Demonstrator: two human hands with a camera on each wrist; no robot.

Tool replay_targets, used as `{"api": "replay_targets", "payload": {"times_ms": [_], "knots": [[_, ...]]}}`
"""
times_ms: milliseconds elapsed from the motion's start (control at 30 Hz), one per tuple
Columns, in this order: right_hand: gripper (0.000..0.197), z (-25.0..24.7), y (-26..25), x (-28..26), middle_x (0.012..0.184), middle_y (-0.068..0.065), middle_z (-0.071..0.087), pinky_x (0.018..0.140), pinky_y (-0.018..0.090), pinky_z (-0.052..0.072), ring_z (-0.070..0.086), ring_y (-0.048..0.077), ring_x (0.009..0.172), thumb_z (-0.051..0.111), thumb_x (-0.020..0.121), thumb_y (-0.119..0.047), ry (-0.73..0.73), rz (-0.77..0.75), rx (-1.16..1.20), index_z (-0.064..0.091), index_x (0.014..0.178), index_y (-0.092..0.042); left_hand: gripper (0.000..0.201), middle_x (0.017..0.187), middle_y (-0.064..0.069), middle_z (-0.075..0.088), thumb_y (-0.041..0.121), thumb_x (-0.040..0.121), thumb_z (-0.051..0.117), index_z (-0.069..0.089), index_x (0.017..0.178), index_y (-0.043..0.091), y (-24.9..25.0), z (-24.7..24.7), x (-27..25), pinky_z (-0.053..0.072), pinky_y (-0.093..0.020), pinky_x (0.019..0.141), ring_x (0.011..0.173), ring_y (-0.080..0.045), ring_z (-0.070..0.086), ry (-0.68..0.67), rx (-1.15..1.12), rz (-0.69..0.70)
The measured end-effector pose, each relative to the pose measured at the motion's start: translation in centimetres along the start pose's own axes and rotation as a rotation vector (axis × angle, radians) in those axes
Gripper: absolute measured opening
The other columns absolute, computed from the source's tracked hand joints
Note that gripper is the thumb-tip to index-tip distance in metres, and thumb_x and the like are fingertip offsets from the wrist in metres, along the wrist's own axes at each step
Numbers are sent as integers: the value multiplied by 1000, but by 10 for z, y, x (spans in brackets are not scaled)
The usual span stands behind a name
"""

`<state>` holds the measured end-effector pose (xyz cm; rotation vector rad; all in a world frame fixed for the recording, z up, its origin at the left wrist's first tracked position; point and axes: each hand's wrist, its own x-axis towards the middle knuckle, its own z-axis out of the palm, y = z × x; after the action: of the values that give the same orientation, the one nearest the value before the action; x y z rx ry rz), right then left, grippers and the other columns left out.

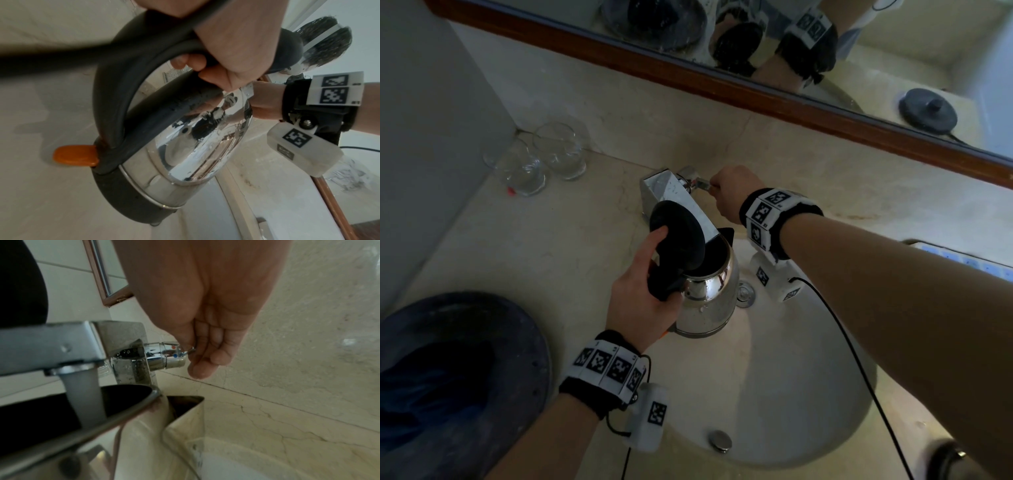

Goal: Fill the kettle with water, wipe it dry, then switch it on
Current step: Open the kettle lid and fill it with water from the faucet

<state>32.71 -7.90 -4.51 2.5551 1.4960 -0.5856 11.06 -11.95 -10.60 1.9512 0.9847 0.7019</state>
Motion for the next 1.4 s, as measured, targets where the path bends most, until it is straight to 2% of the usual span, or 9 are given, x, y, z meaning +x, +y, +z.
{"api": "replay_targets", "payload": {"times_ms": [100, 267, 400, 567, 767, 933, 1100, 1200, 1400], "knots": [[26, 1, 1, 1, 87, 10, 52, 70, 26, 37, 49, 23, 80, 46, 99, -14, 3, 2, -1, 65, 112, -2, 92, 71, 19, 53, 1, 64, 72, 28, 130, 47, -2, 1, 1, 43, -2, 56, 72, -5, 60, 8, -10, 5], [26, 1, 1, 1, 87, 10, 54, 69, 25, 38, 51, 22, 79, 46, 99, -13, -1, 8, 13, 66, 112, -2, 92, 72, 21, 53, 2, 64, 73, 28, 131, 47, -1, 2, 2, 43, -2, 55, 60, -5, 59, 5, -4, -2], [25, 1, 1, 1, 87, 10, 54, 69, 25, 38, 51, 23, 79, 47, 98, -13, 1, 14, 25, 67, 111, -3, 90, 73, 22, 52, 3, 66, 74, 29, 130, 47, -1, 2, 2, 43, -2, 56, 65, -5, 61, 5, -11, 0], [24, 1, 1, 1, 87, 10, 53, 69, 25, 38, 51, 23, 79, 48, 98, -13, 4, 10, 21, 66, 109, -2, 92, 70, 18, 53, 2, 65, 74, 28, 130, 47, -3, 1, 0, 46, -6, 55, 58, -9, 59, 19, -2, -4], [23, 2, 1, 4, 87, 9, 52, 69, 25, 37, 49, 23, 79, 48, 97, -11, 2, 10, 6, 66, 110, -3, 94, 73, 22, 52, 2, 65, 75, 25, 128, 51, -3, 2, -1, 46, -11, 56, 61, -7, 61, 7, 2, -8], [22, 3, 2, 4, 67, 4, 45, 68, 25, 37, 49, 23, 77, 48, 97, -12, 6, 18, 11, 66, 107, -3, 93, 71, 21, 52, 3, 66, 75, 26, 127, 51, -5, 3, -2, 47, -7, 54, 61, -7, 60, 9, 2, 3], [25, 1, 2, 3, 87, 9, 52, 70, 24, 36, 49, 22, 80, 46, 98, -12, 1, -8, -6, 65, 112, -3, 94, 71, 17, 54, 4, 66, 76, 25, 128, 52, -4, 4, -1, 46, -6, 56, 67, -8, 60, 6, -12, -5], [25, 1, 1, 2, 88, 9, 52, 70, 25, 36, 48, 22, 80, 46, 98, -12, 3, -7, -6, 65, 113, -3, 92, 71, 21, 52, 5, 66, 78, 27, 130, 48, -4, 3, 0, 45, -4, 56, 61, -6, 60, 6, -2, 7], [24, 1, 2, 2, 86, 9, 52, 70, 24, 37, 49, 23, 80, 47, 98, -12, 5, 0, 11, 66, 110, -3, 90, 71, 22, 51, 3, 65, 77, 30, 131, 44, -3, 2, 0, 44, -4, 54, 60, -4, 59, 15, 14, 7]]}}
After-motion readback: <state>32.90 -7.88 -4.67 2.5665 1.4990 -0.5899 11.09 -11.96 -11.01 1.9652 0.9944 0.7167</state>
